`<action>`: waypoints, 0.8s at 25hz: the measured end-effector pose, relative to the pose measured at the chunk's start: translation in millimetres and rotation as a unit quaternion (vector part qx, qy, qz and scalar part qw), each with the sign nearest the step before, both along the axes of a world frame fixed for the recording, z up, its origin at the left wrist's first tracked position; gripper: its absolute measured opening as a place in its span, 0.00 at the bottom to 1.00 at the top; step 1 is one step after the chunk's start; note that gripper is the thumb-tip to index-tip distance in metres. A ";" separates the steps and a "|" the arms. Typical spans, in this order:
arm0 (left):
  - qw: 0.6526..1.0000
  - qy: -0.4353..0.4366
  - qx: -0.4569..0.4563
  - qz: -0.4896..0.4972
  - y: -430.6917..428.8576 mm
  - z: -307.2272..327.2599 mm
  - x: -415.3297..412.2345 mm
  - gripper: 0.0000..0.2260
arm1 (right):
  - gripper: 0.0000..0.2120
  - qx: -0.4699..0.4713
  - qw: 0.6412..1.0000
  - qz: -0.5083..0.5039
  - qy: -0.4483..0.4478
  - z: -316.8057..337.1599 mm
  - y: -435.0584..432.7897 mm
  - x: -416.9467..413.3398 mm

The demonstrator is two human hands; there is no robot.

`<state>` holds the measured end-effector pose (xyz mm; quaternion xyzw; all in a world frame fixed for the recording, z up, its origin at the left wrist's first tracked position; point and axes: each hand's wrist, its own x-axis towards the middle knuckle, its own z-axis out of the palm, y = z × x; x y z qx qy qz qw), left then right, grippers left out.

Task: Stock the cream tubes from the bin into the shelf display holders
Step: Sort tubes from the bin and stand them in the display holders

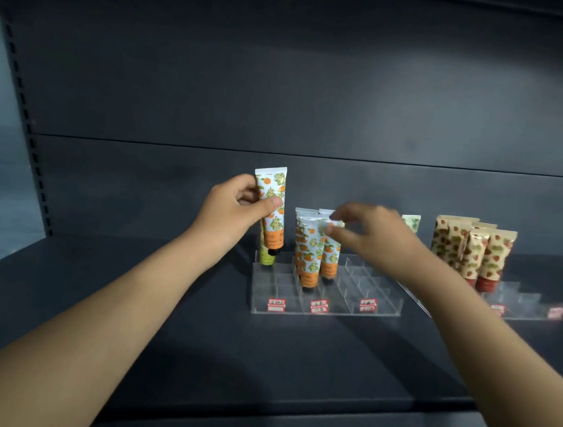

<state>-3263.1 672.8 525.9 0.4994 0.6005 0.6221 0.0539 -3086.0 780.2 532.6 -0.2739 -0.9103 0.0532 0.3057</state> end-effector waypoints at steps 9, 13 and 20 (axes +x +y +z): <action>0.973 0.138 -0.182 -0.041 22.7 40.6 57.8 0.09 | 0.19 -0.009 0.999 -0.048 -0.002 -99.0 -30.8 73.6; 0.935 0.230 -0.268 -0.028 41.2 56.8 70.9 0.10 | 0.17 -0.031 0.999 -0.040 -0.003 -101.5 -28.8 74.7; 0.891 0.348 -0.291 -0.011 64.2 60.1 80.0 0.11 | 0.18 -0.044 0.999 -0.021 0.012 -102.6 -24.0 73.1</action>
